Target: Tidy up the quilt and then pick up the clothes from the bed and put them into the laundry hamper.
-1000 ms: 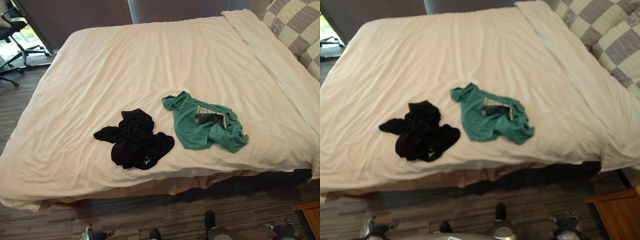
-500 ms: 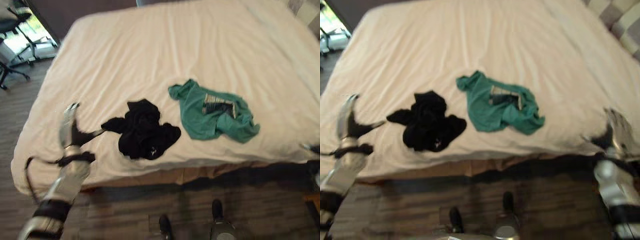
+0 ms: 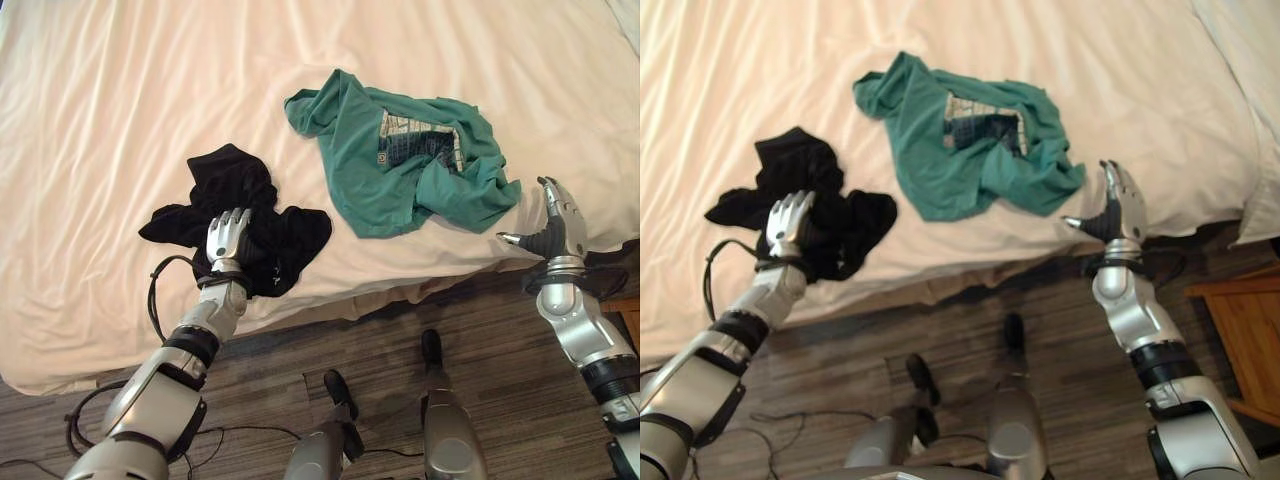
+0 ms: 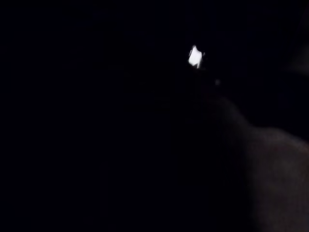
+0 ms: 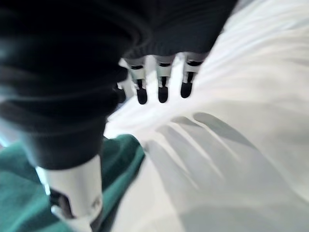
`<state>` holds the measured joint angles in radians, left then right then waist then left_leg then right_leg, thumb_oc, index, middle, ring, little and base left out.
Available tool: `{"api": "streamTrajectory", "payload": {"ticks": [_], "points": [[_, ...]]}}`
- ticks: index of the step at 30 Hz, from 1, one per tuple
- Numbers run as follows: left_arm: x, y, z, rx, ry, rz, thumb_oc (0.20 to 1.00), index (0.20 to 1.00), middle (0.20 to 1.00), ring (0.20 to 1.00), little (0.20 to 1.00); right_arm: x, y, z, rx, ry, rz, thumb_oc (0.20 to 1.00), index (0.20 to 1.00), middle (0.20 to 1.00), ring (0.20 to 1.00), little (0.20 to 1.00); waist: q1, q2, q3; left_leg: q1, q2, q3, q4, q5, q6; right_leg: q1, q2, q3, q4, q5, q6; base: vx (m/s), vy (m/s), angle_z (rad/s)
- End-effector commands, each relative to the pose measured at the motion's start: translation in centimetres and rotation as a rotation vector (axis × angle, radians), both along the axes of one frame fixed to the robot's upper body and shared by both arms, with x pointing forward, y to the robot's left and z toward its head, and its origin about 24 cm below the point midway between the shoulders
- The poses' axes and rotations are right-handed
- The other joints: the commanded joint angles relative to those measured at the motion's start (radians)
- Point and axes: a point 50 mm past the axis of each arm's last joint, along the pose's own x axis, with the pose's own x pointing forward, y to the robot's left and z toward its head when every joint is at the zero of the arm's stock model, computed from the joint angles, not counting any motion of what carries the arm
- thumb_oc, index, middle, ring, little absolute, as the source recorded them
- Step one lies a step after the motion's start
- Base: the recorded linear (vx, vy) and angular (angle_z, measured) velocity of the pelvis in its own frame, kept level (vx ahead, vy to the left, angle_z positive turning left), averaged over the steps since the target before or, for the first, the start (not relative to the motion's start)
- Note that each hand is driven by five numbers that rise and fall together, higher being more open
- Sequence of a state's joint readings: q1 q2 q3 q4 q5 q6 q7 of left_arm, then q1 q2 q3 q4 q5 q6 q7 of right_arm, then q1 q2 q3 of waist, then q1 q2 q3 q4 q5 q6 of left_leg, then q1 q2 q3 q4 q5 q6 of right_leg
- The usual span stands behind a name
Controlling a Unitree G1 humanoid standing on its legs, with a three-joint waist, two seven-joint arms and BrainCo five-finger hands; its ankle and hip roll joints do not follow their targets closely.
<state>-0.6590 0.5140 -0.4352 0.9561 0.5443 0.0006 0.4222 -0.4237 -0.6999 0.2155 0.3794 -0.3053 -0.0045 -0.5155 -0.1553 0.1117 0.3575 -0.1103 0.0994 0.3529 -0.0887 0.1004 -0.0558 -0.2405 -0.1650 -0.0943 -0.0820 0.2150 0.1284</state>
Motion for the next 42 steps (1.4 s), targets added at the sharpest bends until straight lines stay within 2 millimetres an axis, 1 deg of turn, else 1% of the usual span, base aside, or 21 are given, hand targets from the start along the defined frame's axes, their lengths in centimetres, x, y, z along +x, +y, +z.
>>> {"api": "streamTrajectory", "payload": {"ticks": [1,4,7,8,9,10,12,13,14,15,17,19,22,25,26,28,29,33,37,38,42], "points": [[-5.1,2.9,-7.7,0.046,0.372,0.154,0.200,0.200,0.200,0.200,0.200,1.0,-0.7,3.4,-0.075,-0.081,-0.006,1.000,1.000,1.000,1.000,1.000,0.022,-0.073,-0.032,0.018,0.072,-0.003,0.001,-0.054,-0.096,0.019,-0.044,-0.002,0.026,-0.147,0.082,0.00,-0.027,0.04],[-8.0,3.9,-10.1,-0.046,0.433,0.235,0.200,0.200,0.200,0.200,0.200,1.7,-1.3,6.0,-0.164,-0.110,-0.020,1.000,1.000,1.000,1.000,1.000,0.049,-0.069,-0.030,0.013,0.072,-0.017,0.001,-0.047,-0.099,0.017,-0.047,-0.007,0.033,-0.147,0.078,0.00,-0.040,-0.01],[-12.1,5.0,-12.6,-0.163,0.485,0.294,0.200,0.200,0.200,0.200,0.200,2.8,-2.4,10.5,-0.284,-0.137,-0.067,1.000,1.000,1.000,1.000,1.000,0.095,-0.053,-0.022,-0.006,0.067,-0.037,0.001,-0.036,-0.110,0.022,-0.052,-0.029,0.025,-0.143,0.075,-0.01,-0.061,0.00],[-12.1,5.0,-12.6,-0.165,0.485,0.296,0.200,0.200,0.200,0.200,0.200,2.8,-2.3,10.5,-0.285,-0.138,-0.065,1.000,1.000,1.000,1.000,1.000,0.092,-0.052,-0.023,-0.010,0.067,-0.038,0.001,-0.033,-0.110,0.019,-0.051,-0.029,0.024,-0.140,0.074,0.00,-0.068,0.04],[-14.1,4.8,-13.8,-0.248,0.501,0.328,0.200,0.200,0.200,0.200,0.200,3.2,-3.4,11.5,-0.308,-0.112,-0.109,1.000,1.000,1.000,1.000,1.000,0.112,-0.044,-0.018,-0.022,0.068,-0.047,0.001,-0.026,-0.117,0.022,-0.052,-0.044,0.016,-0.139,0.073,-0.01,-0.047,0.18],[-14.1,4.8,-13.8,-0.250,0.500,0.329,0.200,0.200,0.200,0.200,0.200,3.3,-3.3,11.6,-0.309,-0.113,-0.107,1.000,1.000,1.000,1.000,1.000,0.109,-0.043,-0.021,-0.027,0.068,-0.048,0.001,-0.023,-0.117,0.017,-0.051,-0.045,0.015,-0.136,0.072,0.01,-0.064,0.23],[-16.5,4.8,-15.1,-0.357,0.515,0.392,0.200,0.200,0.200,0.200,0.200,4.1,-4.8,12.6,-0.339,-0.048,-0.184,1.000,1.000,1.000,1.000,1.000,0.141,-0.026,-0.017,-0.054,0.070,-0.063,0.001,-0.009,-0.129,0.017,-0.051,-0.070,0.005,-0.134,0.071,-0.01,-0.085,0.29],[-16.5,4.8,-15.1,-0.359,0.514,0.393,0.200,0.200,0.200,0.200,0.200,4.2,-4.7,12.6,-0.340,-0.050,-0.183,1.000,1.000,1.000,1.000,1.000,0.139,-0.025,-0.019,-0.059,0.071,-0.063,0.001,-0.007,-0.128,0.013,-0.051,-0.071,0.004,-0.131,0.070,-0.01,-0.096,0.33],[-18.1,4.8,-16.0,-0.397,0.541,0.434,0.200,0.200,0.200,0.200,0.200,4.6,-5.5,12.9,-0.356,-0.002,-0.229,1.000,1.000,1.000,1.000,1.000,0.155,-0.014,-0.014,-0.073,0.072,-0.070,0.001,0.002,-0.135,0.009,-0.051,-0.083,0.003,-0.132,0.071,0.00,-0.035,0.30],[-18.0,4.8,-16.0,-0.399,0.540,0.435,0.200,0.200,0.200,0.200,0.200,4.6,-5.5,13.0,-0.357,-0.003,-0.228,1.000,1.000,1.000,1.000,1.000,0.153,-0.013,-0.016,-0.078,0.072,-0.070,0.001,0.004,-0.135,0.005,-0.051,-0.083,0.003,-0.130,0.071,-0.01,-0.053,0.37],[-19.6,4.2,-17.0,-0.401,0.599,0.430,0.200,0.200,0.200,0.200,0.200,5.0,-6.7,13.6,-0.426,0.100,-0.306,1.000,1.000,1.000,1.000,1.000,0.180,0.014,-0.003,-0.115,0.073,-0.080,0.001,0.021,-0.149,-0.012,-0.052,-0.100,-0.003,-0.129,0.070,-0.04,-0.038,0.41],[-20.2,3.5,-17.5,-0.401,0.639,0.409,0.200,0.200,0.200,0.200,0.200,5.0,-7.7,13.8,-0.421,0.150,-0.352,1.000,1.000,1.000,1.000,1.000,0.189,0.032,0.001,-0.137,0.073,-0.083,0.001,0.031,-0.155,-0.026,-0.054,-0.109,-0.005,-0.128,0.070,-0.04,-0.034,0.39],[-20.2,2.0,-18.2,-0.426,0.669,0.378,0.200,0.200,0.200,0.200,0.200,4.7,-8.7,12.5,-0.345,0.202,-0.396,1.000,1.000,1.000,1.000,1.000,0.198,0.051,0.001,-0.159,0.078,-0.084,0.001,0.042,-0.163,-0.039,-0.054,-0.122,-0.005,-0.130,0.071,-0.02,-0.020,0.32],[-19.9,1.2,-18.3,-0.430,0.674,0.349,0.200,0.200,0.200,0.200,0.200,5.0,-8.4,11.4,-0.311,0.230,-0.379,1.000,1.000,1.000,1.000,1.000,0.200,0.054,0.001,-0.158,0.081,-0.084,0.001,0.045,-0.164,-0.036,-0.051,-0.125,-0.005,-0.134,0.071,-0.01,0.008,0.15],[-19.8,0.8,-18.3,-0.412,0.686,0.322,0.200,0.200,0.200,0.200,0.200,5.5,-7.4,10.2,-0.303,0.262,-0.330,0.696,0.696,0.696,0.696,0.696,0.199,0.052,-0.002,-0.149,0.082,-0.086,0.001,0.043,-0.164,-0.026,-0.047,-0.127,-0.005,-0.138,0.070,0.00,0.034,0.01],[-19.5,0.7,-18.3,-0.406,0.687,0.307,0.200,0.200,0.200,0.200,0.200,5.7,-7.0,9.6,-0.282,0.268,-0.307,0.887,0.887,0.887,0.887,0.887,0.198,0.049,-0.003,-0.143,0.082,-0.086,0.001,0.041,-0.163,-0.018,-0.046,-0.126,-0.005,-0.138,0.070,0.00,0.021,-0.02],[-19.1,0.5,-18.1,-0.398,0.679,0.284,0.200,0.200,0.200,0.200,0.200,6.0,-6.0,8.4,-0.268,0.272,-0.255,1.000,1.000,1.000,1.000,1.000,0.195,0.040,-0.009,-0.127,0.081,-0.087,0.001,0.035,-0.160,-0.001,-0.045,-0.127,-0.005,-0.140,0.069,0.02,0.033,-0.03],[-18.5,0.6,-17.7,-0.382,0.667,0.267,0.200,0.200,0.200,0.200,0.200,6.2,-4.4,6.7,-0.254,0.274,-0.179,1.000,1.000,1.000,1.000,1.000,0.190,0.024,-0.021,-0.101,0.080,-0.087,0.001,0.019,-0.152,0.020,-0.049,-0.128,-0.005,-0.144,0.068,0.01,0.022,-0.04],[-17.5,0.7,-17.1,-0.381,0.634,0.249,0.200,0.200,0.200,0.200,0.200,6.6,-2.0,8.1,-0.277,0.184,-0.075,1.000,1.000,1.000,1.000,1.000,0.178,0.001,-0.037,-0.071,0.076,-0.078,0.001,0.001,-0.142,0.035,-0.053,-0.120,-0.005,-0.145,0.069,0.02,0.048,-0.11],[-17.3,0.7,-16.9,-0.391,0.617,0.248,0.200,0.200,0.200,0.200,0.200,6.6,-0.9,9.3,-0.288,0.123,-0.032,1.000,1.000,1.000,1.000,1.000,0.172,-0.009,-0.038,-0.055,0.075,-0.073,0.001,-0.009,-0.138,0.045,-0.056,-0.117,-0.005,-0.146,0.069,0.01,0.041,-0.10],[-17.6,0.9,-16.9,-0.399,0.617,0.262,0.200,0.200,0.200,0.200,0.200,6.5,0.4,11.0,-0.309,0.045,0.025,1.000,1.000,1.000,1.000,1.000,0.167,-0.021,-0.042,-0.047,0.074,-0.070,0.001,-0.012,-0.133,0.047,-0.057,-0.110,-0.004,-0.144,0.068,0.00,0.040,-0.08]]}}
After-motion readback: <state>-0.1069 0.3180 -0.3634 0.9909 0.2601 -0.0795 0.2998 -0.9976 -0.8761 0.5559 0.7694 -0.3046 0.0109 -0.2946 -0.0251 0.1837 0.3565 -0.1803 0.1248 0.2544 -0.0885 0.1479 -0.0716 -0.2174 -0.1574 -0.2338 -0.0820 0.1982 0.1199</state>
